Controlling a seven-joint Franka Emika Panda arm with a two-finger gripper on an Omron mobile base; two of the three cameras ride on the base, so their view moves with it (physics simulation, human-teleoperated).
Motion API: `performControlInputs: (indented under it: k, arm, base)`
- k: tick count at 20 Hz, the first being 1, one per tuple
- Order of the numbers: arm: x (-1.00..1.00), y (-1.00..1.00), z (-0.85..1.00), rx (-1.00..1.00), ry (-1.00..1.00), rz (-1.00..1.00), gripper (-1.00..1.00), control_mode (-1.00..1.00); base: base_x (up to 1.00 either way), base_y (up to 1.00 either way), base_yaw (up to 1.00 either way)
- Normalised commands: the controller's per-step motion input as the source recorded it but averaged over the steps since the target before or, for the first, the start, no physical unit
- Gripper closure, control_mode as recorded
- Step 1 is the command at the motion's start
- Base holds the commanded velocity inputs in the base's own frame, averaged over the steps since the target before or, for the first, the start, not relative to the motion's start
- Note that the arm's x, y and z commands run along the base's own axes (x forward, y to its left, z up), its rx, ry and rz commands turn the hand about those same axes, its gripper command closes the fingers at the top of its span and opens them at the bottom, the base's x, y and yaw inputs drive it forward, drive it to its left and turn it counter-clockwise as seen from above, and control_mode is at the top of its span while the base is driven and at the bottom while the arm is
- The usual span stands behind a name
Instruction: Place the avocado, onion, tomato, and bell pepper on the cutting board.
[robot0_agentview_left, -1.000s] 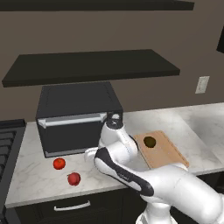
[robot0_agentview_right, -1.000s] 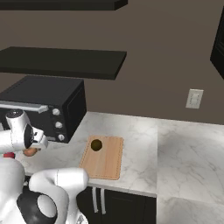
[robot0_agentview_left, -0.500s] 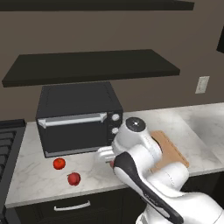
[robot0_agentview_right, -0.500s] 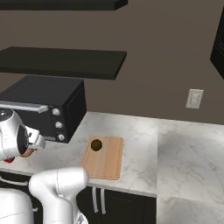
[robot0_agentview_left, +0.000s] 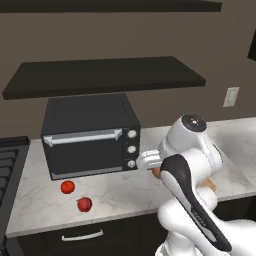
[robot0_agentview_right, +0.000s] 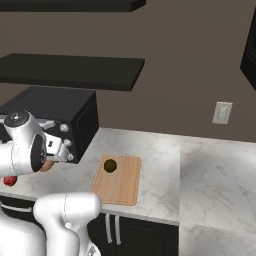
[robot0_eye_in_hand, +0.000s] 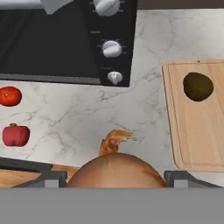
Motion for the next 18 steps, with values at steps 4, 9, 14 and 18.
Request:
performControlInputs:
  k: [4, 9, 14, 18]
  arm:
    - [0.0, -0.89, 0.34, 0.0, 0.0, 0.0, 1.0, -1.0]
    - [0.0, -0.79, 0.03, -0.01, 0.0, 0.0, 1.0, -1.0]
    - [0.01, -0.66, 0.0, -0.02, 0.0, 0.0, 1.0, -1.0]
    - [0.1, -0.54, 0.0, -0.01, 0.0, 0.0, 1.0, -1.0]
  base:
    - [0.0, 0.0, 0.0]
    - [0.0, 0.0, 0.0]
    - [0.0, 0.0, 0.0]
    - [0.0, 0.0, 0.0]
